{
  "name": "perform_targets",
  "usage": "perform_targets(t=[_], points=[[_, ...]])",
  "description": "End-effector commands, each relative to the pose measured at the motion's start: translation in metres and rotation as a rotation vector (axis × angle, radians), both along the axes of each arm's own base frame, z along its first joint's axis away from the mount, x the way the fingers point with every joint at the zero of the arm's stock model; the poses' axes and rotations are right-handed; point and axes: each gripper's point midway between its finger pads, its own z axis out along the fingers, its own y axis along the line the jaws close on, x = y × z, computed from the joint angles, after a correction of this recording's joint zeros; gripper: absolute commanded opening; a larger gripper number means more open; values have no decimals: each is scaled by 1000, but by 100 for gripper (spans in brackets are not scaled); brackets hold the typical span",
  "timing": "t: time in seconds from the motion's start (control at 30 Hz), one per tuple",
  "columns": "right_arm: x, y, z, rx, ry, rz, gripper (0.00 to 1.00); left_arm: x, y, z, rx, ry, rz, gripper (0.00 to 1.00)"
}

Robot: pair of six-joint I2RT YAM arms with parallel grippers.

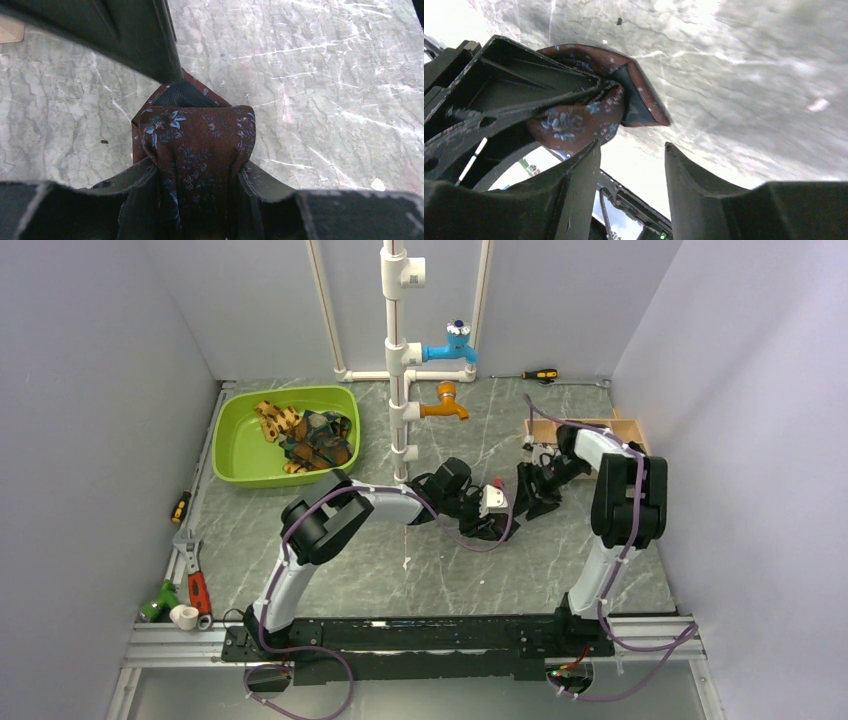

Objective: Roll the ties
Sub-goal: Roll the tie at the center of the board.

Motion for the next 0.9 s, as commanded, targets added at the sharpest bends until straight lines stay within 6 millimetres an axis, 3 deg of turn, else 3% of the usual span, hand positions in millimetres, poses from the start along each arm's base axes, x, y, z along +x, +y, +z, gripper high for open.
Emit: perform_targets(t=[0.0, 0.27, 0.37, 0.47, 0.63, 0.87], points=[[8, -9, 10, 32, -79, -41, 55, -15, 53, -70, 272, 78, 44, 3], [15, 4, -15, 127, -14, -159, 67, -15, 52, -68, 271, 76, 30, 3], [12, 9, -27, 152, 10, -190, 83, -15, 52, -67, 269, 71, 27, 4], [7, 20, -33, 223, 37, -206, 83, -14, 52, -68, 272, 73, 28, 4], [-3, 37, -14, 381, 5, -175, 69, -13, 51, -67, 269, 78, 28, 4], [-12, 46, 12, 487, -57, -135, 80, -13, 53, -67, 268, 95, 34, 4]])
